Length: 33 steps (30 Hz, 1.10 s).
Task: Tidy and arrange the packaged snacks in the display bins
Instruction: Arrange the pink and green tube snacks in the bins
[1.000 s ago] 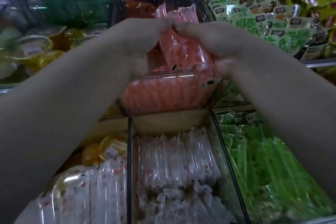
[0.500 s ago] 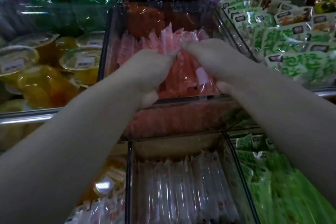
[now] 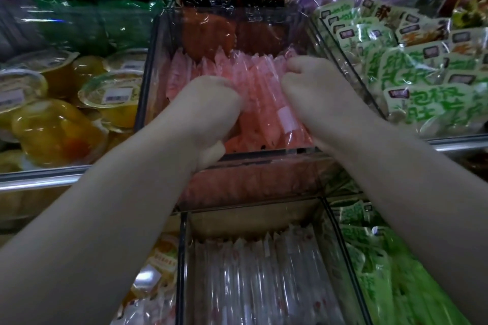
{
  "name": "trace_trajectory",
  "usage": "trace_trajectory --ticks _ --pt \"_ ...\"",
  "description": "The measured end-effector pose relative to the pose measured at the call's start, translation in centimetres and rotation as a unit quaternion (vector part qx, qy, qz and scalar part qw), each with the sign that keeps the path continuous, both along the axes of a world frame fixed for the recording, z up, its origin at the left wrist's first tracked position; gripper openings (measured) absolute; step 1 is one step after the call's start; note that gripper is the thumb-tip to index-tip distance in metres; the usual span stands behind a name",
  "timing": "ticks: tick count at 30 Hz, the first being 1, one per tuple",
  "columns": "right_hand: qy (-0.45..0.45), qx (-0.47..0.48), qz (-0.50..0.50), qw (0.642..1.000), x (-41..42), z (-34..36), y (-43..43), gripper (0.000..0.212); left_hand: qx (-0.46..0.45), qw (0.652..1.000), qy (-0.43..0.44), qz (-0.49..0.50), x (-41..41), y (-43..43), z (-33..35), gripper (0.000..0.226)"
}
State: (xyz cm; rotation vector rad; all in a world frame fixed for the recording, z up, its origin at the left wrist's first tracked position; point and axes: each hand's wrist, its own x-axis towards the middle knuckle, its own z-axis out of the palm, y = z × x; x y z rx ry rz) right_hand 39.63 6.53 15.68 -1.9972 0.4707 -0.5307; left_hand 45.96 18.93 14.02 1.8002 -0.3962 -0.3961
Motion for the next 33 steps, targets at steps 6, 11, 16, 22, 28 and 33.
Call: trace_trajectory --ticks 6,11,16,22,28,33 --pt "-0.063 -0.016 0.005 0.998 0.1 -0.3 -0.1 0.043 -0.074 0.990 -0.085 0.081 -1.2 -0.5 0.0 0.056" --pt "0.018 -0.054 0.090 0.994 0.0 -0.3 -0.3 0.062 -0.008 0.993 -0.109 0.045 -1.9 -0.4 0.5 0.062" --pt "0.015 -0.118 0.032 0.992 0.8 -0.6 -0.6 0.066 0.037 0.992 -0.109 0.040 -1.5 -0.6 0.5 0.067" --pt "0.008 -0.189 -0.044 0.981 0.6 -0.5 -0.9 0.048 0.043 0.989 -0.132 0.048 -1.7 -0.5 0.7 0.060" --pt "0.049 -0.327 0.006 0.944 -2.8 0.0 -1.6 0.028 0.135 0.964 -0.223 -0.050 -2.6 -0.3 1.2 0.062" --pt "0.043 -0.325 -0.033 0.944 -3.8 -0.6 -2.3 0.019 0.210 0.929 -0.282 -0.117 -3.4 -0.7 1.8 0.057"
